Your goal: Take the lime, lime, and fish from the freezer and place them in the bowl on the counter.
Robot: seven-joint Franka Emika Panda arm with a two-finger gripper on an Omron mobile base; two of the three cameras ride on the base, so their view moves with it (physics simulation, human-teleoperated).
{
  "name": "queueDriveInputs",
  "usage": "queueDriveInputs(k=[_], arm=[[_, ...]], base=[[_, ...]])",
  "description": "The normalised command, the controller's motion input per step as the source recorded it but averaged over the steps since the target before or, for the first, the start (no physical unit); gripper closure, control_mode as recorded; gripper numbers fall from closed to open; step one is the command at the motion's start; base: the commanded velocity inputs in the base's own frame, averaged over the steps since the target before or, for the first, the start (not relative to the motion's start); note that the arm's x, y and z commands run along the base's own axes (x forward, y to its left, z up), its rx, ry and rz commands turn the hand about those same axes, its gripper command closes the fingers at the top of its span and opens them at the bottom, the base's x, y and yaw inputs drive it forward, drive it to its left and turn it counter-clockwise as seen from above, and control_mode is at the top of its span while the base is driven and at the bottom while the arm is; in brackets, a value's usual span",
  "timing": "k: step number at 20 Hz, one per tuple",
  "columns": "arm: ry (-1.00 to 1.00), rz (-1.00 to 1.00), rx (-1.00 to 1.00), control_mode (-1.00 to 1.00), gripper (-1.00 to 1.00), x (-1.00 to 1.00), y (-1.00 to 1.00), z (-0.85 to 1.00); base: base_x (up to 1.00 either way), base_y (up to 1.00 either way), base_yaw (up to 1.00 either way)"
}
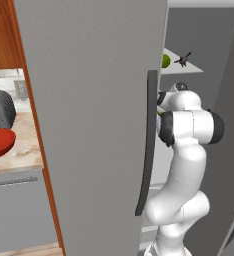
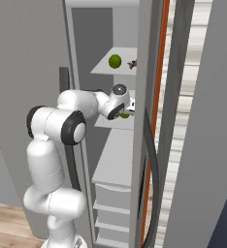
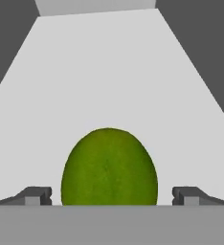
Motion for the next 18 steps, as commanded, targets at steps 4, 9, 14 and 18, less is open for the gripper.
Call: queueDriveInputs(k=[4, 9, 14, 18], arm=[[0.00, 0.00, 0.00, -1.00, -1.00, 0.35, -0.10, -0.22], [0.00, 0.00, 0.00, -1.00, 1.00, 0.19, 0.00, -0.10], [-0.01, 0.00, 0.00, -1.00, 1.00, -0.10, 0.00, 0.00], [-0.09, 0.00, 0.01, -1.00, 1.00, -0.67, 0.00, 0.02]], base=[[0.00, 0.00, 0.00], [0.00, 0.00, 0.00], [0.00, 0.00, 0.00], [0.00, 0.00, 0.00]])
